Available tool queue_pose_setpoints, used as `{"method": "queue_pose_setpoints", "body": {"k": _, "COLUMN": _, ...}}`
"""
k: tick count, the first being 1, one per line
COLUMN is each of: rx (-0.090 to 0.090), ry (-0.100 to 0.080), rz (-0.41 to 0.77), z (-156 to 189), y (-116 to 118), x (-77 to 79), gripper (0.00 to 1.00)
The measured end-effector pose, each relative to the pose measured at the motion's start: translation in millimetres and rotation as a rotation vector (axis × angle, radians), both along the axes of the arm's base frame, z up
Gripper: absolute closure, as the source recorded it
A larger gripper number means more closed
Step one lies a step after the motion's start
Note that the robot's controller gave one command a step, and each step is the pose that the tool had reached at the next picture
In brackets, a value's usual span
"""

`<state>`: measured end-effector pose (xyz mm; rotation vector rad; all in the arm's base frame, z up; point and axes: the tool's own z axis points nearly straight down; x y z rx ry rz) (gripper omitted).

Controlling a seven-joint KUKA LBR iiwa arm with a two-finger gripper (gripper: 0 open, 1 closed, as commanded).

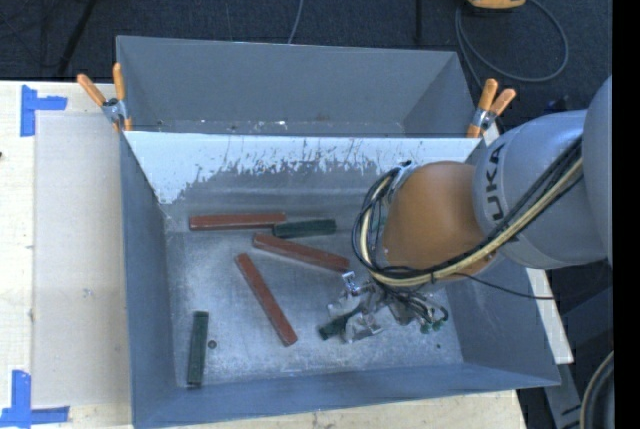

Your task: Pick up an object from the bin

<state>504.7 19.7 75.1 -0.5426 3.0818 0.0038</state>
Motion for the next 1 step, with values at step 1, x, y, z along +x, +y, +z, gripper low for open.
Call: {"method": "queue_pose_setpoints", "body": {"k": 1, "rx": 0.000, "ry": 0.002, "rz": 0.000, "z": 1.9, "y": 0.1, "x": -0.2, "gripper": 1.00}}
